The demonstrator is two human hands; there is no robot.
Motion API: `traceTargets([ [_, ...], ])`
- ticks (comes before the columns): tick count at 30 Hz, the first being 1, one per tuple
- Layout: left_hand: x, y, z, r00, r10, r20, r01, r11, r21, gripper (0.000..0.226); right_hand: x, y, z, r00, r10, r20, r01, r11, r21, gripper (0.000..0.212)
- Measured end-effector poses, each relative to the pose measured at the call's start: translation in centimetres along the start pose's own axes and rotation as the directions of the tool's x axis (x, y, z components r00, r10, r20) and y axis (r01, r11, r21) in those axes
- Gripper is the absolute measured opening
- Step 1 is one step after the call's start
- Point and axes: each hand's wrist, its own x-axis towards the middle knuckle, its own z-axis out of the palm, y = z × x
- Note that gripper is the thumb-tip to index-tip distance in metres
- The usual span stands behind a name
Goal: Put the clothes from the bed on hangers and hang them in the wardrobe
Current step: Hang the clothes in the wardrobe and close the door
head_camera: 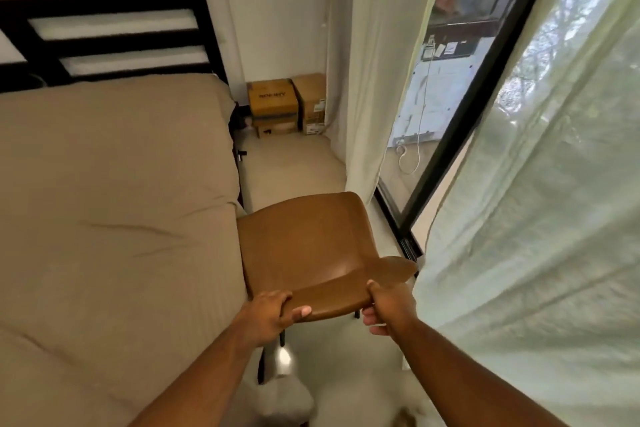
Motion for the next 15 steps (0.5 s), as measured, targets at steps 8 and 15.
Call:
traceTargets([
  [8, 2.0, 2.1, 0.7, 0.996, -0.072, 0.056, 0.064, 0.988, 0.139, 0.068, 2.6, 0.3, -0.4, 0.975, -0.185, -0.124, 0.162, 0.972, -0.173, 0.042],
  [15, 5.8, 14.6, 4.7, 0.986, -0.147, 0.077, 0.132, 0.976, 0.176, 0.048, 9.9, -3.7, -9.6, 0.942, -0.302, -0.144, 0.253, 0.925, -0.284, 0.036],
])
